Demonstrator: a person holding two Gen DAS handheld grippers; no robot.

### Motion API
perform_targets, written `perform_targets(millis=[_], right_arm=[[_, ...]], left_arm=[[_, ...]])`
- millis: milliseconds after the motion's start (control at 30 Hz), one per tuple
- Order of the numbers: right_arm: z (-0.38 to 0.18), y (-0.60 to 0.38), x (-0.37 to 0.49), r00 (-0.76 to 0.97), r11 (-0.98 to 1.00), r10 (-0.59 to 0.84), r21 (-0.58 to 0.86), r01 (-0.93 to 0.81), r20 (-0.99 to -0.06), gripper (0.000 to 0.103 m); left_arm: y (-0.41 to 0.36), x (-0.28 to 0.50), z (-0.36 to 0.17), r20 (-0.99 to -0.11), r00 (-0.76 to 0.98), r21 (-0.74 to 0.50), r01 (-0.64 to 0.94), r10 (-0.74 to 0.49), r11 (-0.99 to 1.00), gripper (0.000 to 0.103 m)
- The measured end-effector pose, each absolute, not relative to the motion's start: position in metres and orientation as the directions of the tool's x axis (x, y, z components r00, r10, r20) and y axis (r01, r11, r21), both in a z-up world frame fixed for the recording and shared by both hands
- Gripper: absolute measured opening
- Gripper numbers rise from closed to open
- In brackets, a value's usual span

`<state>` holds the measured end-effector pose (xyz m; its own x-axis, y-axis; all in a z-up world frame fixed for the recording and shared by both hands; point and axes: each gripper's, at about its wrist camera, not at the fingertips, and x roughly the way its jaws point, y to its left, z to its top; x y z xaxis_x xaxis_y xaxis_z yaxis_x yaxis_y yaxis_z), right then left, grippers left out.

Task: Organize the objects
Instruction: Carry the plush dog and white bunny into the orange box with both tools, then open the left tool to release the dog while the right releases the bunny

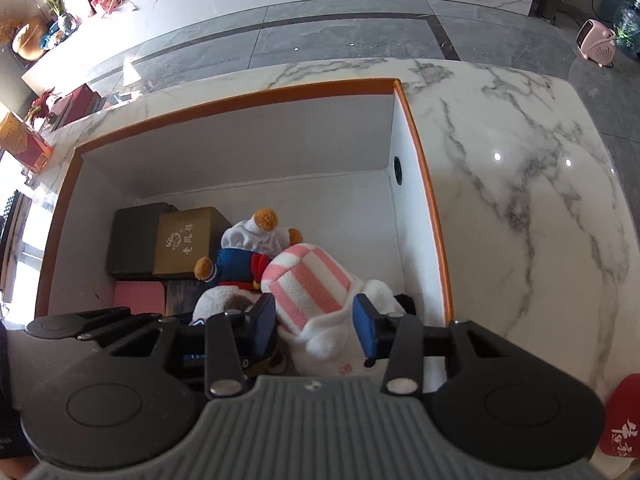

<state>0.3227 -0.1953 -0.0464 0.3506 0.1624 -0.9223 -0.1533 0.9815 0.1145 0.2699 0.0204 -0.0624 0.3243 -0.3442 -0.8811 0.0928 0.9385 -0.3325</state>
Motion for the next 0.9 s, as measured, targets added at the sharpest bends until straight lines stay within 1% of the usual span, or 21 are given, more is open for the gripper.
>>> perform_targets(millis=[100, 200, 333, 367, 433, 467, 500, 533, 633, 667, 700, 900], right_arm=[[-0.055, -0.193, 0.327, 0.343, 0.982, 0.121, 0.063, -0.176, -0.932, 0.034], [-0.057, -0.187, 0.327, 0.352, 0.975, 0.103, 0.025, -0.221, -0.930, 0.034], [-0.052, -0.186, 0.325, 0.349, 0.965, 0.108, 0.014, -0.262, -0.931, 0.035], [-0.050, -0.186, 0.325, 0.353, 0.963, 0.103, 0.004, -0.271, -0.930, 0.035], [-0.047, -0.188, 0.325, 0.355, 0.959, 0.093, -0.012, -0.283, -0.930, 0.038], [-0.047, -0.190, 0.325, 0.352, 0.958, 0.089, -0.017, -0.285, -0.932, 0.044], [-0.048, -0.191, 0.325, 0.347, 0.957, 0.083, -0.022, -0.289, -0.934, 0.052], [-0.049, -0.191, 0.323, 0.346, 0.955, 0.080, -0.027, -0.296, -0.935, 0.052], [-0.056, -0.189, 0.316, 0.333, 0.941, 0.085, -0.034, -0.335, -0.939, 0.048], [-0.058, -0.189, 0.315, 0.325, 0.942, 0.099, -0.017, -0.335, -0.941, 0.042], [-0.059, -0.189, 0.315, 0.320, 0.944, 0.108, -0.004, -0.331, -0.941, 0.040], [-0.061, -0.186, 0.313, 0.329, 0.947, 0.091, -0.021, -0.322, -0.940, 0.038]], left_arm=[[0.023, 0.269, -0.063, -0.875, 0.331, -0.341, 0.098, -0.354, 0.935, 0.060], [0.028, 0.266, -0.057, -0.862, 0.350, -0.353, 0.107, -0.367, 0.930, 0.066], [0.038, 0.261, -0.047, -0.840, 0.356, -0.395, 0.115, -0.409, 0.911, 0.065], [0.038, 0.262, -0.046, -0.839, 0.360, -0.396, 0.112, -0.409, 0.911, 0.063], [0.040, 0.262, -0.045, -0.838, 0.369, -0.393, 0.104, -0.402, 0.914, 0.055], [0.041, 0.263, -0.045, -0.838, 0.378, -0.389, 0.092, -0.394, 0.917, 0.054], [0.041, 0.264, -0.046, -0.840, 0.381, -0.382, 0.089, -0.386, 0.920, 0.049], [0.039, 0.266, -0.048, -0.842, 0.375, -0.383, 0.093, -0.388, 0.919, 0.044], [0.037, 0.268, -0.054, -0.840, 0.360, -0.403, 0.089, -0.407, 0.911, 0.039], [0.036, 0.267, -0.054, -0.841, 0.362, -0.396, 0.094, -0.402, 0.914, 0.038], [0.035, 0.266, -0.054, -0.843, 0.363, -0.389, 0.098, -0.397, 0.916, 0.038], [0.033, 0.267, -0.057, -0.844, 0.361, -0.388, 0.098, -0.396, 0.917, 0.037]])
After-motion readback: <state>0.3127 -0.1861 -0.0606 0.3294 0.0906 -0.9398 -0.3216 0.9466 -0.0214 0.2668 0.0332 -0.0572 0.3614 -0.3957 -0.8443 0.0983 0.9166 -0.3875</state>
